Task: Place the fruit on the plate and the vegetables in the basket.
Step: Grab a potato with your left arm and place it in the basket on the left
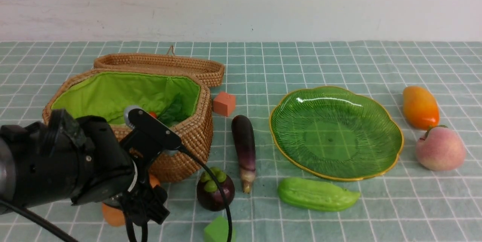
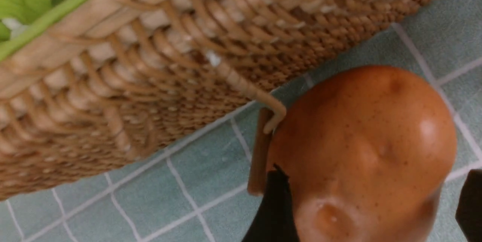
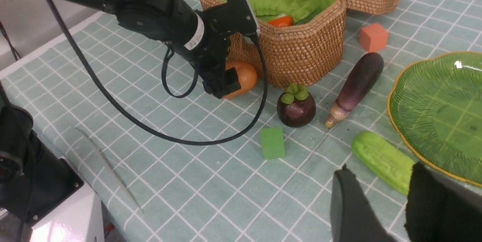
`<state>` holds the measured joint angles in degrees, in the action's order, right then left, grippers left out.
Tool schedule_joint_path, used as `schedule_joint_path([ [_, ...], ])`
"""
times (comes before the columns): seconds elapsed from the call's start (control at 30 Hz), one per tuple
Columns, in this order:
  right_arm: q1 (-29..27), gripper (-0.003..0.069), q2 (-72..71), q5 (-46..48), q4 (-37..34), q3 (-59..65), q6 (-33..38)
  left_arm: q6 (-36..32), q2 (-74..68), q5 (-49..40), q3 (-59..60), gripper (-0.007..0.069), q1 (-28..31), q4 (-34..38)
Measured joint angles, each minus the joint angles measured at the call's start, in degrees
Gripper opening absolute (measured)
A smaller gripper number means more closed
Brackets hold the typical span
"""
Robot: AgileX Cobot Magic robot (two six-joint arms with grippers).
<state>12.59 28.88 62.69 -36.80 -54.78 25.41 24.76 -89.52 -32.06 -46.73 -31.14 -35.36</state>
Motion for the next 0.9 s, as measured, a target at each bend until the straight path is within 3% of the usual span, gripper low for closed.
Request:
schedule_joint_path([
  [0.9, 0.0, 0.0234, 0.0, 0.1, 0.0, 0.0, 0.0, 0.3, -3.5, -0.1, -0.7, 0.0546, 0.0, -1.6],
])
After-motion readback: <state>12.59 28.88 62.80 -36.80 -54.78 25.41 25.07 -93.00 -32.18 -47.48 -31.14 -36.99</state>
